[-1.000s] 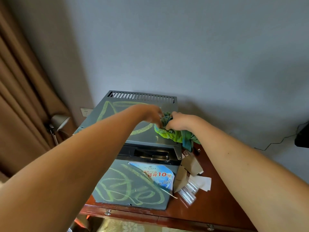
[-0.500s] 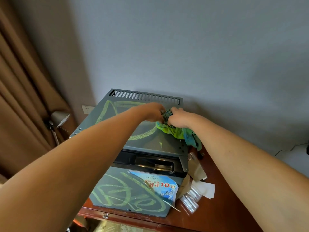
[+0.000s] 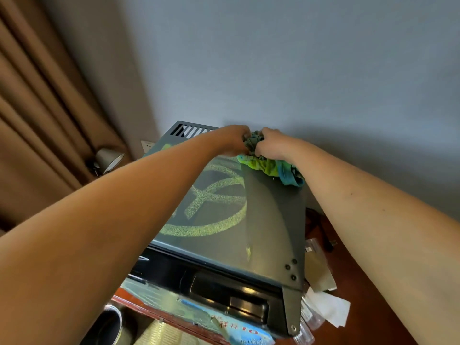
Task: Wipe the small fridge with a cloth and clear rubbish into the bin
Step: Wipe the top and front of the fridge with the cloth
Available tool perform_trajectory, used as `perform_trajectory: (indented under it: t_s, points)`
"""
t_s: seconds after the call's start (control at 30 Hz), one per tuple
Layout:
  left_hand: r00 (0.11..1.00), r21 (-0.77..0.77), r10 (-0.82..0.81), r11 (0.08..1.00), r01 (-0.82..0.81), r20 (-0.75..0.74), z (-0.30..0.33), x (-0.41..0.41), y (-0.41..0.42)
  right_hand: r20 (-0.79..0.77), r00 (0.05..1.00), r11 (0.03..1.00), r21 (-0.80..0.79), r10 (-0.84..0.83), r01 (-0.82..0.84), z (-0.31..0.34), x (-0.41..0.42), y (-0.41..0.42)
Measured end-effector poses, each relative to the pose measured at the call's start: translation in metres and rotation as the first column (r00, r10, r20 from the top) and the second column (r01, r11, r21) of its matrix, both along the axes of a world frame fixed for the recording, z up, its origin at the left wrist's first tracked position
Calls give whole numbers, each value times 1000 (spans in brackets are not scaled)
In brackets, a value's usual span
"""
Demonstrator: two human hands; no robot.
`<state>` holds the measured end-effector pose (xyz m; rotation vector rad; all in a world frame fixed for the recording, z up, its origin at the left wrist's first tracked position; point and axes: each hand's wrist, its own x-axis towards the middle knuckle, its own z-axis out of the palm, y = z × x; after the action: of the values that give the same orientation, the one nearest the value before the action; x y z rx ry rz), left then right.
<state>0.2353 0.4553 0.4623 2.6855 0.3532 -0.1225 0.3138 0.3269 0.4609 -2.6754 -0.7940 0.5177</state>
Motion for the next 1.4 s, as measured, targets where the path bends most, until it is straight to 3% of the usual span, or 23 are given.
perform_trajectory:
  t_s: [0.33, 1.0, 1.4]
  points:
    - [997, 44, 52, 998, -49, -53, 11, 4, -1, 8, 999, 997, 54, 53, -54, -5, 8, 1]
    - [994, 69, -110, 991, 111, -20, 0, -185, -64, -48, 994, 992, 68, -99, 102, -9, -198, -76]
    - [990, 86, -142, 986, 143, -22, -6, -201, -64, -41, 995, 995, -37, -94, 92, -10, -215, -73]
